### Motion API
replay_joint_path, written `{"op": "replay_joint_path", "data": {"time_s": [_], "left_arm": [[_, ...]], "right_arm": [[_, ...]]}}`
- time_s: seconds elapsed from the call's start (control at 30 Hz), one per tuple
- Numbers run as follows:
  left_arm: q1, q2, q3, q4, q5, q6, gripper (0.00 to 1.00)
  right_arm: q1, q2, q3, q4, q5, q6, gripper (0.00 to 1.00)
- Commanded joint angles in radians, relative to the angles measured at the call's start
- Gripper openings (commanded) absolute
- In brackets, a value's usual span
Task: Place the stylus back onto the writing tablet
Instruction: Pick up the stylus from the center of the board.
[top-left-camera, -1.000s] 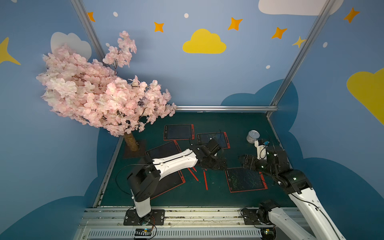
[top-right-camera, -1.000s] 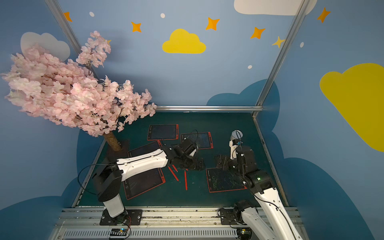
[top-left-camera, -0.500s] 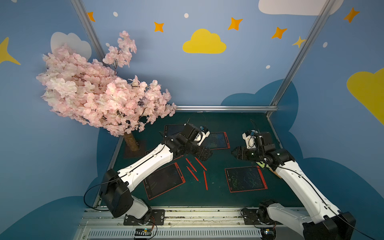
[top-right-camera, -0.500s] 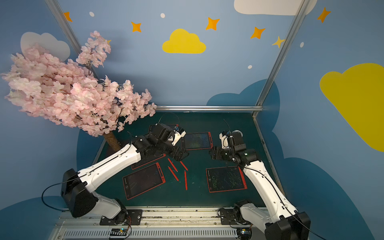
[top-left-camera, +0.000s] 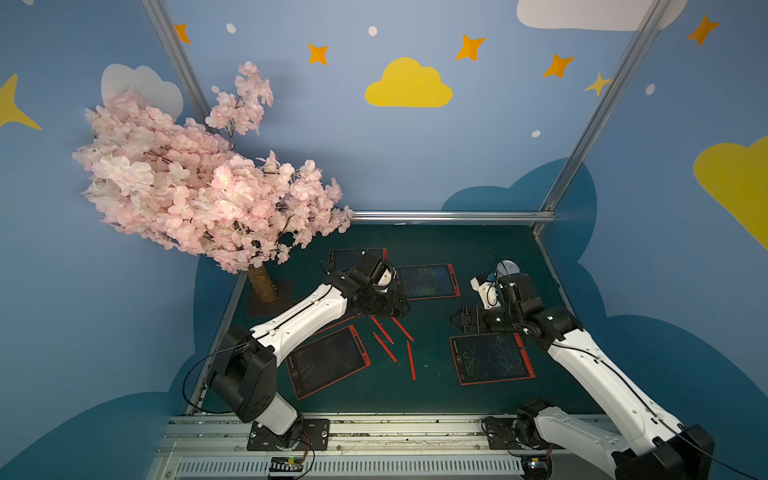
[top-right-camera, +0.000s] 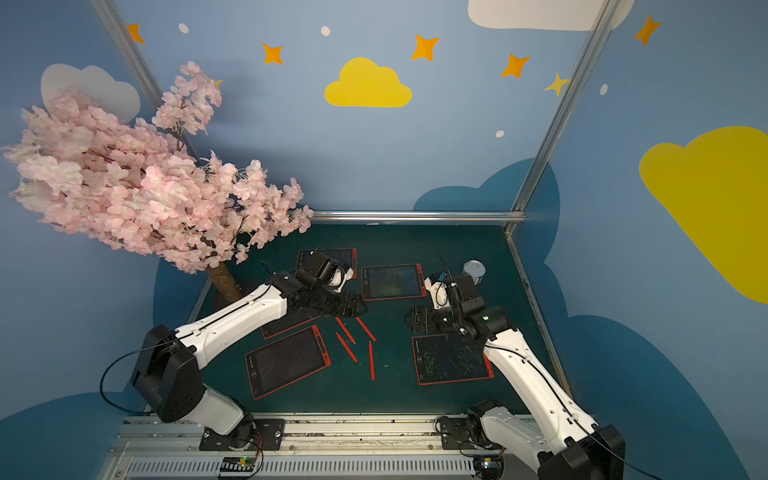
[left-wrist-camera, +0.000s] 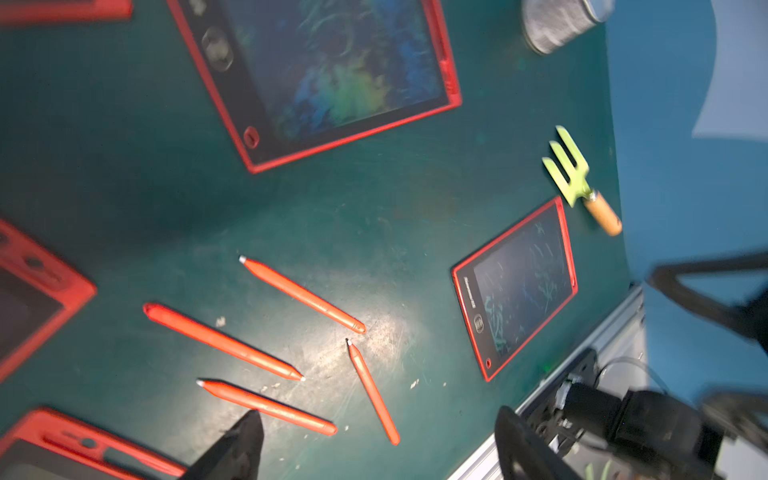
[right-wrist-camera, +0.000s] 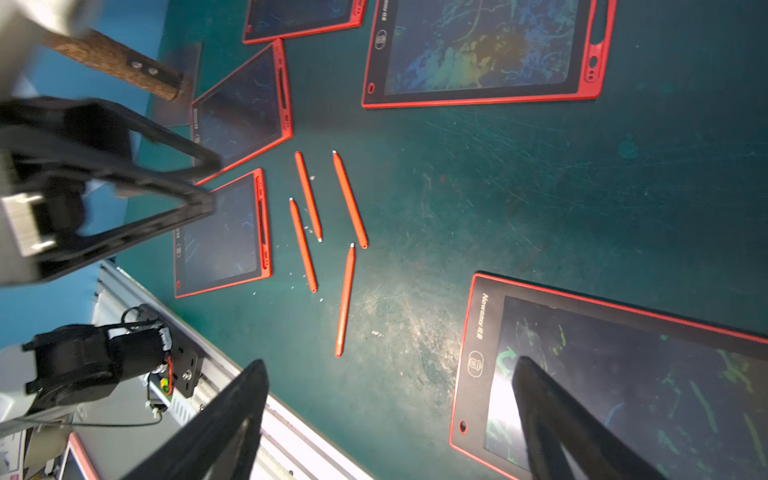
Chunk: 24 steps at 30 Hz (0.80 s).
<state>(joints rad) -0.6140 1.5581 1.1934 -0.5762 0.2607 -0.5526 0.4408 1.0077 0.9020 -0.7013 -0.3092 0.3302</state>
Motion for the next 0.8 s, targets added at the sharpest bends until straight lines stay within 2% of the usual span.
{"op": "replay_joint_path", "data": {"time_s": [0.0,0.13,0.43,0.77], "left_arm": [[0.007,0.024,-0.011,0.037,-0.020,-0.186,0.85],[0.006,0.098,0.025,0.007,-0.074,-0.249,0.81],[0.009,0.223,0.075,0.005,-0.168,-0.412,0.58],[0.007,0.347,0.177,-0.012,-0.215,-0.469,0.51]], "right_arm": [[0.008,-0.047,-0.016,-0.028,-0.038,-0.036,0.93],[0.008,-0.081,-0.006,-0.081,-0.021,-0.067,0.93],[0.008,-0.165,-0.016,-0.138,0.057,-0.062,0.93],[0.010,-0.190,-0.045,-0.132,0.056,-0.055,0.93]]}}
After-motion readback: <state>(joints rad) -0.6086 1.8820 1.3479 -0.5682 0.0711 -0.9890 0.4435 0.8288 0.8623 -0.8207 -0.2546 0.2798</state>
